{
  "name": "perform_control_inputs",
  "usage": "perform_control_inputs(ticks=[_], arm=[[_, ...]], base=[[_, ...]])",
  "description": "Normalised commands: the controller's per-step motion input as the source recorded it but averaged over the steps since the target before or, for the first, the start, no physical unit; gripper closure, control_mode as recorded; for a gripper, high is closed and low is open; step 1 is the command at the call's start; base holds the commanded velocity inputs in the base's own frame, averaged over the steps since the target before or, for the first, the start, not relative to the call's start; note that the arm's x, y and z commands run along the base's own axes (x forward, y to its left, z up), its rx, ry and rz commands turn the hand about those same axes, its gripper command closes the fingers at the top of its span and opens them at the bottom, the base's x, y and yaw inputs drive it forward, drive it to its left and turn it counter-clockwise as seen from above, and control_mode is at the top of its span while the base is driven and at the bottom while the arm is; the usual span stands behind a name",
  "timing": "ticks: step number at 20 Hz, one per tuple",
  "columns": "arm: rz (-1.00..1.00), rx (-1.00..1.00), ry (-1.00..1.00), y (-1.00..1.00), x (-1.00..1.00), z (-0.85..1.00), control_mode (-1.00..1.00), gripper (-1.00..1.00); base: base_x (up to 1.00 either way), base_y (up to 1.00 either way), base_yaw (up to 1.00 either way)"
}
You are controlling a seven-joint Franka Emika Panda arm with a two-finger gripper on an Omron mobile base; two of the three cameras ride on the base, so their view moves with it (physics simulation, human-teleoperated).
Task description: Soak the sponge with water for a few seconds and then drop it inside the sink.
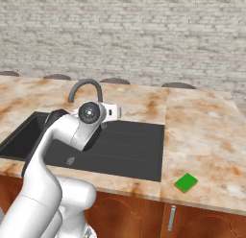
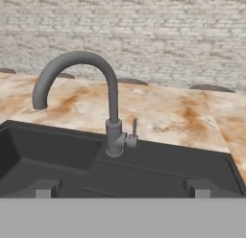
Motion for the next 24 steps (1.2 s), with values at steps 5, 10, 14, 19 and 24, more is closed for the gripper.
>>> perform_control_inputs(ticks=[5,10,14,19,24], arm=[[0.0,-0.02,-0.06,0.0,0.02,-0.01,-1.0,-1.0],[0.0,-0.03,-0.08,0.0,0.08,0.0,-1.0,-1.0],[0.01,-0.03,-0.07,-0.02,0.13,-0.06,-1.0,-1.0],[0.04,-0.03,-0.1,-0.02,0.19,-0.08,-1.0,-1.0],[0.05,-0.01,-0.11,-0.07,0.24,-0.11,-1.0,-1.0]], base=[[0.0,0.0,0.0],[0.0,0.0,0.0],[0.0,0.0,0.0],[0.0,0.0,0.0],[0.0,0.0,0.0]])
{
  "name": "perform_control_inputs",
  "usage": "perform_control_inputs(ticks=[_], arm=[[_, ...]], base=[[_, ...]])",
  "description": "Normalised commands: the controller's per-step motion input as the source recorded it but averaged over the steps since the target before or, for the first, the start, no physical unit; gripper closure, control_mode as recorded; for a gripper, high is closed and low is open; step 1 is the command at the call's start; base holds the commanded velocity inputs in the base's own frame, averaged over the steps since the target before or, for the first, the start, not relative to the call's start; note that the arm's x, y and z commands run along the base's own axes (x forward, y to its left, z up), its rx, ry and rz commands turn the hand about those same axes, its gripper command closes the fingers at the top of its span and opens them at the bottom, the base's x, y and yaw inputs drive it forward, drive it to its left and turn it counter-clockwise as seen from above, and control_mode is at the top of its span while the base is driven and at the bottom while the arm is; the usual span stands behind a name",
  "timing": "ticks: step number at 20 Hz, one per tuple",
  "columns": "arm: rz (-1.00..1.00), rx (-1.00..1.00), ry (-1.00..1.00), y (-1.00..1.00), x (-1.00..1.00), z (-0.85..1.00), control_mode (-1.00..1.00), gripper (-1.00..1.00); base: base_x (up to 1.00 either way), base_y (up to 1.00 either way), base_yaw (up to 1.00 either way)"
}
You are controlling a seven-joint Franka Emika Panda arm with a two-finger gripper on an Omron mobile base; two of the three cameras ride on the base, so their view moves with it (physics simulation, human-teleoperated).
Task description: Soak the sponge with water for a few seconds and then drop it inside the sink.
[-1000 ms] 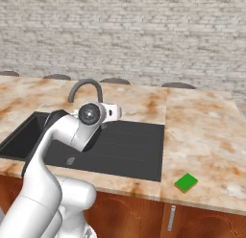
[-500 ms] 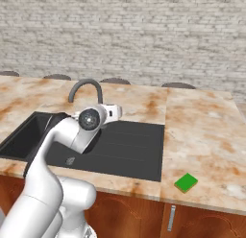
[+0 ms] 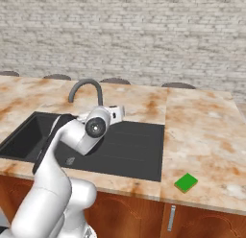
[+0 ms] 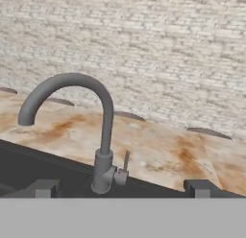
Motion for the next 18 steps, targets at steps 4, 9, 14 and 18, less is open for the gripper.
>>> perform_control_inputs(ticks=[4,9,14,18], arm=[[0.05,0.0,-0.01,-0.16,0.18,-0.02,-1.0,-1.0],[0.09,0.0,0.0,-0.22,0.16,0.0,-1.0,-1.0],[0.02,0.0,0.0,-0.01,0.12,-0.06,-1.0,-1.0],[0.01,0.0,0.01,0.0,0.18,-0.16,-1.0,-1.0]], base=[[0.0,0.0,0.0],[0.0,0.0,0.0],[0.0,0.0,0.0],[0.0,0.0,0.0]])
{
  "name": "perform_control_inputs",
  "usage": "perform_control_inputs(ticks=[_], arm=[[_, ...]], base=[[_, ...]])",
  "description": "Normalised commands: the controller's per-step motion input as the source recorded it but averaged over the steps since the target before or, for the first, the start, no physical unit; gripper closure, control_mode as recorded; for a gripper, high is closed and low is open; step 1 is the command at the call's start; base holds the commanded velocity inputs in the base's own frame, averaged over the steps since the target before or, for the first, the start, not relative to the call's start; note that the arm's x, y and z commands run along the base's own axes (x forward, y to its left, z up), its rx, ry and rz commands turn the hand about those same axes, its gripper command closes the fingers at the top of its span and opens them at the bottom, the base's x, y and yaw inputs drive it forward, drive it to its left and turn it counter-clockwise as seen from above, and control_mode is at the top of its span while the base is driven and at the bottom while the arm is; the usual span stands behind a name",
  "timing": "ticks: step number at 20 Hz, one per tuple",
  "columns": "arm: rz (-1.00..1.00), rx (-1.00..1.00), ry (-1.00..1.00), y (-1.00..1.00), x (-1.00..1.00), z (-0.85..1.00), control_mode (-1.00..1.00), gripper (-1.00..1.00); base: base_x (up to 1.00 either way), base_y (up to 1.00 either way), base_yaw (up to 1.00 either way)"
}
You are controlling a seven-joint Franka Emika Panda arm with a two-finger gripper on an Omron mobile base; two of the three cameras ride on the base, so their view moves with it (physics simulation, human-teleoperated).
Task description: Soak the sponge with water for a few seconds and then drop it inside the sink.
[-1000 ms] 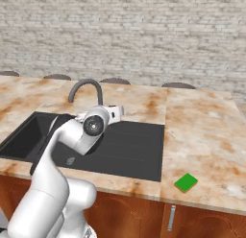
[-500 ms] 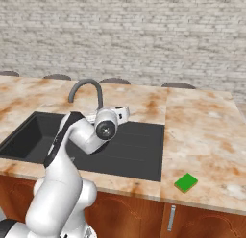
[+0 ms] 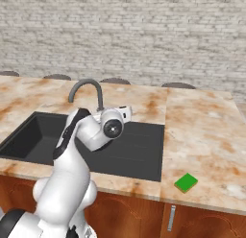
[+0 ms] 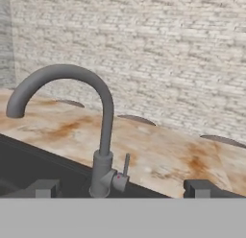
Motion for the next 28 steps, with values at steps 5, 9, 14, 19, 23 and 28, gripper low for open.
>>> perform_control_inputs(ticks=[5,9,14,19,23,28], arm=[[0.04,0.0,0.0,0.0,0.22,-0.25,-1.0,-1.0],[0.08,0.02,0.0,0.0,0.26,-0.27,-1.0,-1.0],[0.11,0.03,0.0,0.02,0.2,-0.19,-1.0,-1.0],[0.12,0.02,0.0,0.09,0.09,-0.11,-1.0,-1.0],[0.1,0.0,0.0,0.15,0.0,-0.01,-1.0,-1.0],[0.03,0.0,0.0,0.13,0.04,0.0,-1.0,-1.0]], base=[[0.0,0.0,0.0],[0.0,0.0,0.0],[0.0,0.0,0.0],[0.0,0.0,0.0],[0.0,0.0,0.0],[0.0,0.0,0.0]])
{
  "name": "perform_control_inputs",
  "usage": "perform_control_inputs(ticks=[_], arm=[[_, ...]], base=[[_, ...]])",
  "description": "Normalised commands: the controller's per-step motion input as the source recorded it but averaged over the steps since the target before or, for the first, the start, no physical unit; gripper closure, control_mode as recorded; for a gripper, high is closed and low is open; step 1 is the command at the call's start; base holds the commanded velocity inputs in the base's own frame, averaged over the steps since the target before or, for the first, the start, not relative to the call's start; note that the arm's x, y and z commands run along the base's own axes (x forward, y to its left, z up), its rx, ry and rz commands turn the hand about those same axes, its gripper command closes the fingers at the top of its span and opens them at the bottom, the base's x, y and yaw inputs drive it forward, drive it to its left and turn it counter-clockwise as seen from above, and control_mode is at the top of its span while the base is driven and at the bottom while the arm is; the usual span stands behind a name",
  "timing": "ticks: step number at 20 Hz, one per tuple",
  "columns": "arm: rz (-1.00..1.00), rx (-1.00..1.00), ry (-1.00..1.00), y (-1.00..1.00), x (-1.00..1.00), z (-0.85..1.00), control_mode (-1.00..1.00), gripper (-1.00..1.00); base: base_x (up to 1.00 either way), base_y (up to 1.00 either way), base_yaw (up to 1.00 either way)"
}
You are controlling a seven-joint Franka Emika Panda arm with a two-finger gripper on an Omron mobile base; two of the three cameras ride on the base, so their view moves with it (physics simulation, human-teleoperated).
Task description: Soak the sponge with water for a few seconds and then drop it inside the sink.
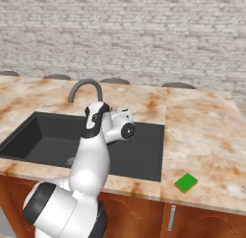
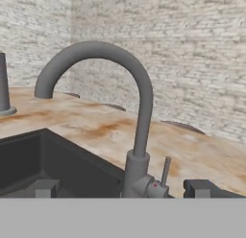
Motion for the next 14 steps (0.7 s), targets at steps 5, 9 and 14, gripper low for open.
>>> perform_control_inputs(ticks=[5,9,14], arm=[[0.0,0.0,0.08,0.02,0.04,0.0,-1.0,-1.0],[0.0,0.0,0.18,0.0,0.13,0.0,-1.0,-1.0],[0.0,0.0,0.09,0.0,0.19,0.0,-1.0,-1.0]], base=[[0.0,0.0,0.0],[0.0,0.0,0.0],[0.0,0.0,0.0]])
